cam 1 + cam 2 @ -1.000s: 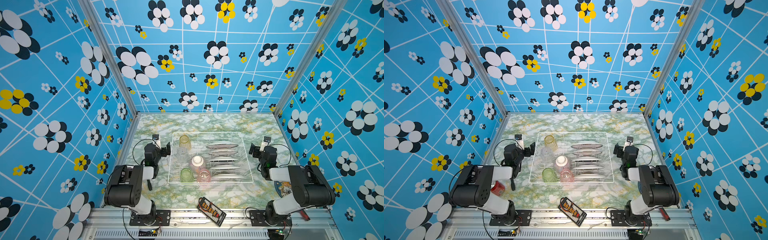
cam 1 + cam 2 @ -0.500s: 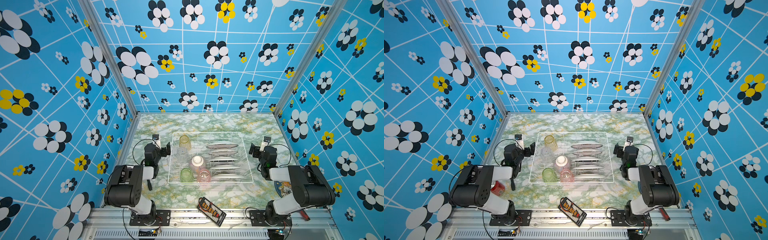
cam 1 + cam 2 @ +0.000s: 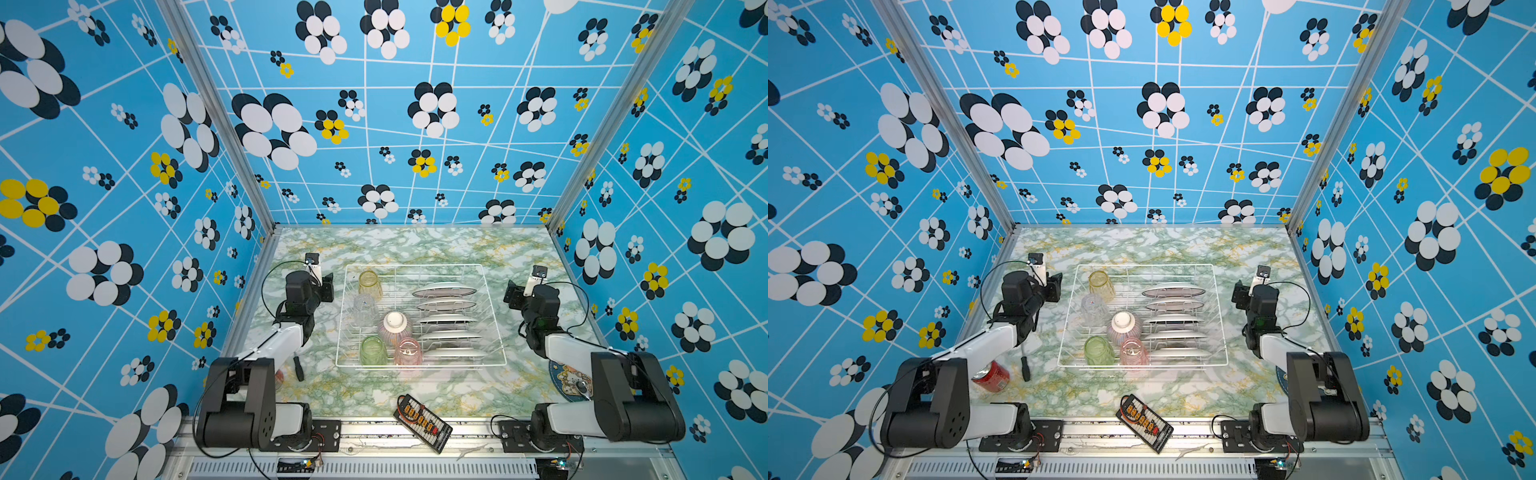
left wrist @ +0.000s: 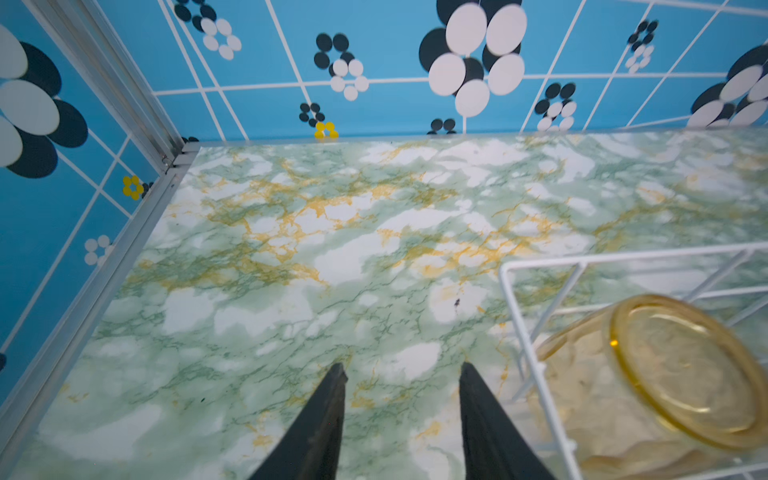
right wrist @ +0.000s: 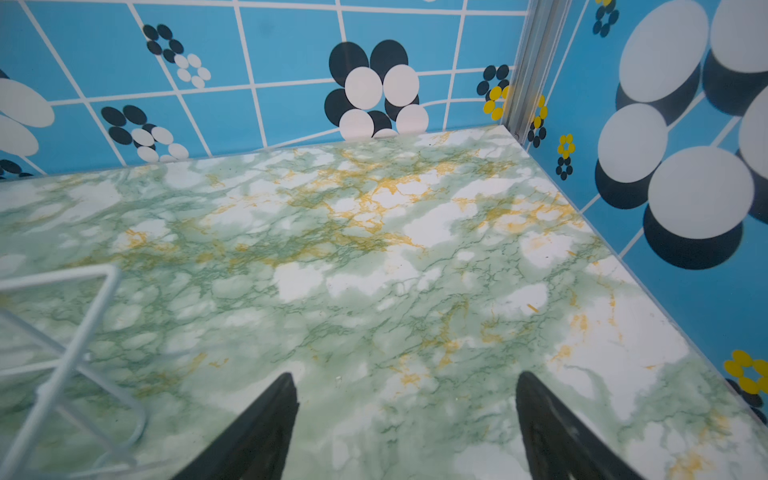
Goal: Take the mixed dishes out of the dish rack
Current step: 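Raise both arms from rest toward the dish rack, then reach the left gripper onto the red-lettered plate while the right gripper nears the rack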
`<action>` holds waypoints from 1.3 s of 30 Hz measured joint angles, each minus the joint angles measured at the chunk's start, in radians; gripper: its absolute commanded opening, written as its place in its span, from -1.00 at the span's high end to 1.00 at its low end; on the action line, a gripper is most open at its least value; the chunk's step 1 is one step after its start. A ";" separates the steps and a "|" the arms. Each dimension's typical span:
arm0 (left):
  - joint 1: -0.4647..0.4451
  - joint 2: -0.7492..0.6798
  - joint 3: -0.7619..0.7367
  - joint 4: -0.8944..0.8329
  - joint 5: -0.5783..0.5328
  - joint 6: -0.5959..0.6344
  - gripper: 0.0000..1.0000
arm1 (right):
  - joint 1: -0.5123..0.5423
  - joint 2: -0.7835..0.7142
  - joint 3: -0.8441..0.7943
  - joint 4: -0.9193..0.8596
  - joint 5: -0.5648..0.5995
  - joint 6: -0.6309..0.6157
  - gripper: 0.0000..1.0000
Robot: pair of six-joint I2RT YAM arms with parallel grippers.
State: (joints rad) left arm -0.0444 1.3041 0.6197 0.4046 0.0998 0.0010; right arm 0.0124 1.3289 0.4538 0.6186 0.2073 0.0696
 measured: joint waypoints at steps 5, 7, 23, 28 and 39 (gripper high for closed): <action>-0.182 -0.166 0.154 -0.236 -0.061 0.002 0.11 | 0.000 -0.230 0.137 -0.316 -0.052 0.050 -0.66; -0.253 -0.182 0.219 -0.315 -0.084 0.011 0.11 | 0.001 -0.304 0.187 -0.439 -0.090 0.080 -0.64; -0.739 0.188 0.769 -0.825 -0.113 0.319 0.21 | 0.196 -0.357 0.491 -1.140 -0.221 0.156 -0.55; -0.794 0.264 0.820 -0.913 -0.080 0.449 0.20 | 0.201 -0.347 0.491 -1.170 -0.240 0.156 -0.55; -0.797 0.430 0.974 -0.972 -0.069 0.582 0.18 | 0.203 -0.347 0.493 -1.169 -0.274 0.172 -0.57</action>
State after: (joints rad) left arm -0.8413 1.7344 1.5940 -0.5678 0.0303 0.5827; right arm 0.2157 0.9821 0.9466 -0.5507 -0.0662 0.2413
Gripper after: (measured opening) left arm 0.409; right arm 0.783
